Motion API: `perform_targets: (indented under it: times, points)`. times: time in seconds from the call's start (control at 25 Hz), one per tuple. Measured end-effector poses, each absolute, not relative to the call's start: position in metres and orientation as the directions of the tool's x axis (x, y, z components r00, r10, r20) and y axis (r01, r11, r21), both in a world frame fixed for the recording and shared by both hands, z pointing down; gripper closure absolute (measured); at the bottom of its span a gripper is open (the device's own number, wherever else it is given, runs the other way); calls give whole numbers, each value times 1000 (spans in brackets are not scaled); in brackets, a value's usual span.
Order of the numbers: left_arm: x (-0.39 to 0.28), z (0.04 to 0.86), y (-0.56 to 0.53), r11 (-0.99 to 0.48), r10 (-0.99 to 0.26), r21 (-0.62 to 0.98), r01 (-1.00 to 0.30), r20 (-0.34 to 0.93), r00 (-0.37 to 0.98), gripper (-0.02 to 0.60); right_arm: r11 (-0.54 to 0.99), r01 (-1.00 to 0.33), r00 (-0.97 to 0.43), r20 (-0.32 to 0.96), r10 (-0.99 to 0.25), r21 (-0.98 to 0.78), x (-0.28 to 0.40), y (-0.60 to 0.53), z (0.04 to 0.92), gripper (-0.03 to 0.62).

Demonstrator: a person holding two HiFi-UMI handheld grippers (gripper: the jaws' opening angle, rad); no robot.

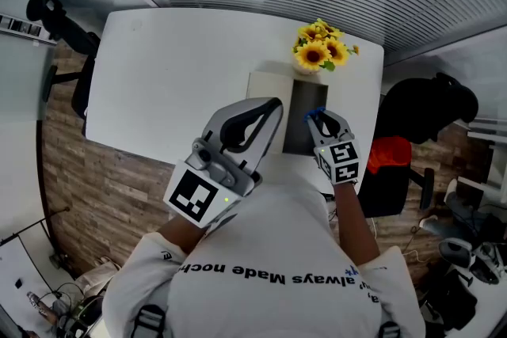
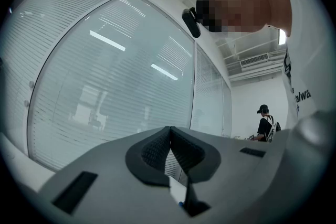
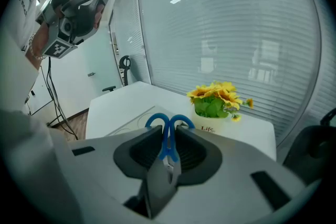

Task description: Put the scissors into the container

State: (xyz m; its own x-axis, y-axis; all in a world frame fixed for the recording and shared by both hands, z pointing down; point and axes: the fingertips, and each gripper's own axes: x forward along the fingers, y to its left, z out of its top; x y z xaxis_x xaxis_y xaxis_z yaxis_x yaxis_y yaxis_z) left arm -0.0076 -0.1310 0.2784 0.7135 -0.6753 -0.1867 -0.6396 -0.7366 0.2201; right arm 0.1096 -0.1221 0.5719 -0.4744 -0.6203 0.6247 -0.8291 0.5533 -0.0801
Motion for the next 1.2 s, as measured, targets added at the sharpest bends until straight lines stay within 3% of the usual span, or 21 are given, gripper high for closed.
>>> perform_targets:
  times: [1.2]
  points:
    - [-10,277,-128,-736,-676,219,-641,-186,713,561,497,-846,-469,715,-519,-194,107,-137,632,502]
